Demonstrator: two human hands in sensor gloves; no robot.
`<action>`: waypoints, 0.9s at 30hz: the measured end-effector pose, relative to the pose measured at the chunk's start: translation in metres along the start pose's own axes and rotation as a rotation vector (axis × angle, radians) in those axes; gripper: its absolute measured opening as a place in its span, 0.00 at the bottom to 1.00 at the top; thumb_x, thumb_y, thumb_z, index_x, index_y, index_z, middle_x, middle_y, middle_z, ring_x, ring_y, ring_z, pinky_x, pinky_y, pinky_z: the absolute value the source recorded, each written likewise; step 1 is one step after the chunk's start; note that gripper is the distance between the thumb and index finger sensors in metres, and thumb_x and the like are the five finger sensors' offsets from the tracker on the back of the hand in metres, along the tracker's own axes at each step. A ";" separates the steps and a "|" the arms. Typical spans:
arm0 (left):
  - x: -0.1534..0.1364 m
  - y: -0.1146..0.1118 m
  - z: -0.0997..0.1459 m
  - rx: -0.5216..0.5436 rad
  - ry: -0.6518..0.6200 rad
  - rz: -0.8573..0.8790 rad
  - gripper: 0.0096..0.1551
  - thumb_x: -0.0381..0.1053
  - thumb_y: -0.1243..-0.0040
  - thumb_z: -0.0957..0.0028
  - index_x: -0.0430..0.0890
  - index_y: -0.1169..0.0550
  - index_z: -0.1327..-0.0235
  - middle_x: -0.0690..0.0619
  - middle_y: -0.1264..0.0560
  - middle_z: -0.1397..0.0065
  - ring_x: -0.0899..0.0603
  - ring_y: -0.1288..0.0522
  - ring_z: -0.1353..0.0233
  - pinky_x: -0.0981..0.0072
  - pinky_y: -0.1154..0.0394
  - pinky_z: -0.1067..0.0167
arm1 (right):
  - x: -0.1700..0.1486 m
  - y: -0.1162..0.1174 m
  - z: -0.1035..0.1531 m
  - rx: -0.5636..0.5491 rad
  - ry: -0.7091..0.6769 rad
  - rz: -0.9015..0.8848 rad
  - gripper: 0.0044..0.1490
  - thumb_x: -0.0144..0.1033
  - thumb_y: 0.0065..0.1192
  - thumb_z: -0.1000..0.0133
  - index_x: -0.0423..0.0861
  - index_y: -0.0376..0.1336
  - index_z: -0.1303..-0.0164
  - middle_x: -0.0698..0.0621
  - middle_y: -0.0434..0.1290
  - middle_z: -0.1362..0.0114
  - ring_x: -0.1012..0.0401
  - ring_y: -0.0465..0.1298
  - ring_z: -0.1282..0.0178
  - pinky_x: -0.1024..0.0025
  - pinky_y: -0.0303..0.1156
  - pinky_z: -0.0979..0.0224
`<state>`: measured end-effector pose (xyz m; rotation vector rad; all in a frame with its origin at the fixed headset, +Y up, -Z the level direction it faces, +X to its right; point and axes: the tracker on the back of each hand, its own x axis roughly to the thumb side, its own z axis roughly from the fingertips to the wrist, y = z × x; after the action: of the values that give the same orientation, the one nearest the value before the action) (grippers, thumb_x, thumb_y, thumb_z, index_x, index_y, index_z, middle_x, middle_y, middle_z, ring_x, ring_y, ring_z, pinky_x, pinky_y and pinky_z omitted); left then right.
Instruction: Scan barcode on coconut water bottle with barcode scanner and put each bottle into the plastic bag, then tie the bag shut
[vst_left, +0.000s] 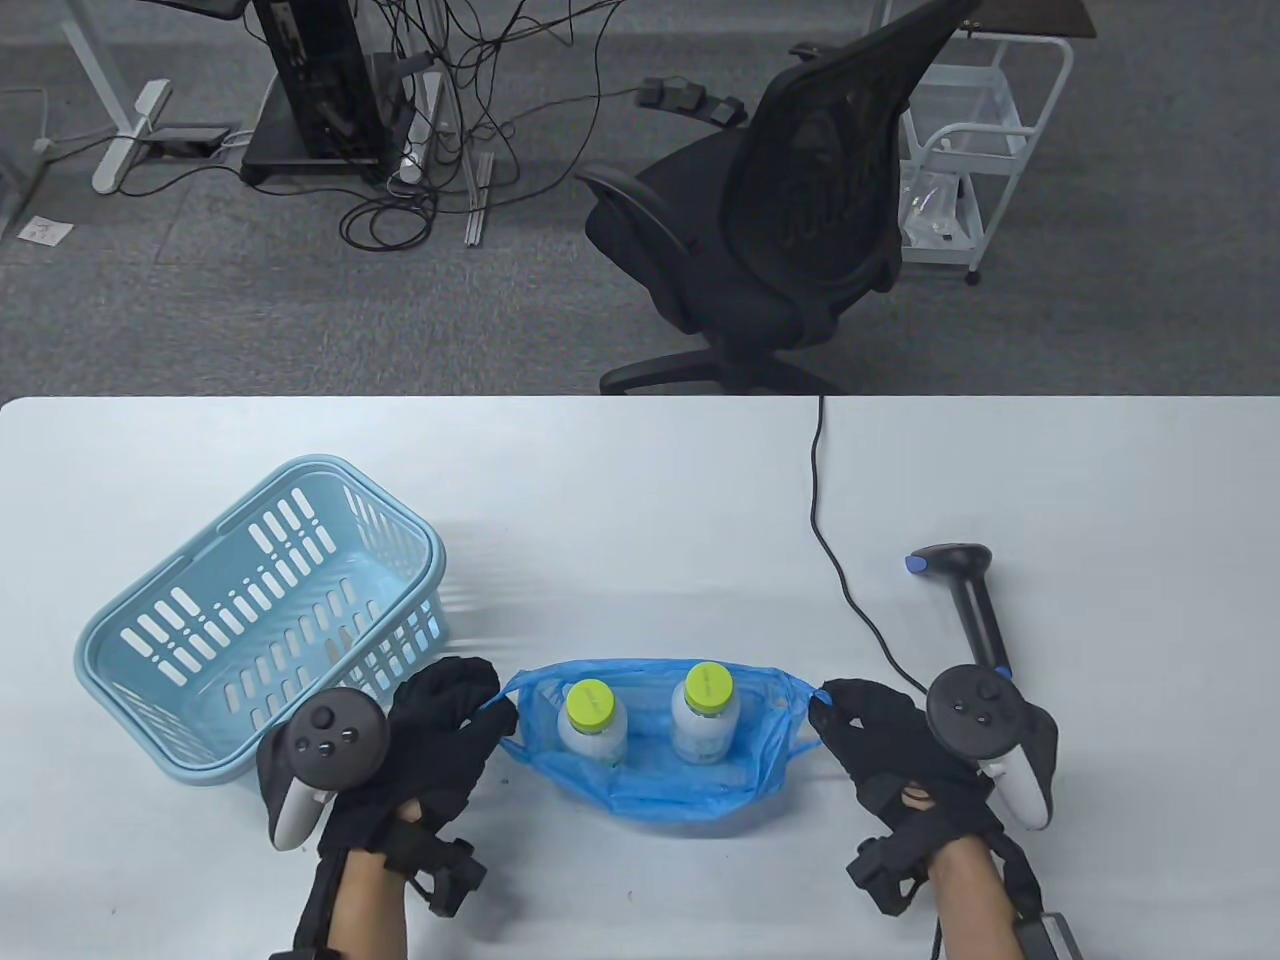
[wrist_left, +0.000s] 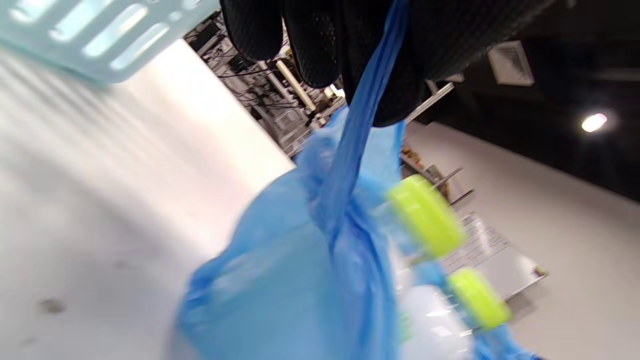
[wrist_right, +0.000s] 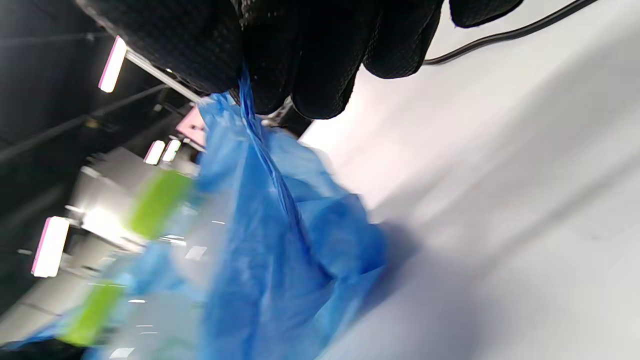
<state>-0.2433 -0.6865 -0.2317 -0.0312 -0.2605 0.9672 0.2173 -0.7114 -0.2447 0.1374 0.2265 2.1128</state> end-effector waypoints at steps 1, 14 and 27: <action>0.002 0.003 0.002 0.010 -0.013 0.028 0.20 0.56 0.41 0.30 0.41 0.15 0.45 0.47 0.34 0.16 0.28 0.45 0.13 0.25 0.58 0.25 | 0.002 -0.003 0.002 0.009 -0.016 -0.040 0.27 0.46 0.62 0.40 0.39 0.69 0.41 0.42 0.69 0.25 0.36 0.61 0.19 0.30 0.53 0.23; 0.043 0.012 0.001 0.115 -0.206 0.571 0.22 0.59 0.41 0.28 0.42 0.15 0.43 0.44 0.41 0.10 0.26 0.49 0.12 0.23 0.60 0.27 | 0.079 -0.018 0.021 -0.103 -0.273 -0.180 0.28 0.44 0.66 0.41 0.38 0.68 0.38 0.35 0.58 0.17 0.32 0.52 0.18 0.28 0.49 0.23; 0.082 -0.038 -0.046 -0.080 -0.435 0.283 0.35 0.56 0.39 0.29 0.57 0.38 0.11 0.54 0.32 0.14 0.36 0.36 0.12 0.25 0.47 0.21 | 0.159 0.019 -0.007 -0.189 -0.317 0.052 0.27 0.44 0.69 0.41 0.38 0.70 0.39 0.36 0.61 0.17 0.33 0.54 0.17 0.28 0.49 0.23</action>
<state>-0.1574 -0.6374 -0.2536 0.0720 -0.7102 1.2408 0.1170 -0.5867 -0.2460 0.3649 -0.1671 2.1167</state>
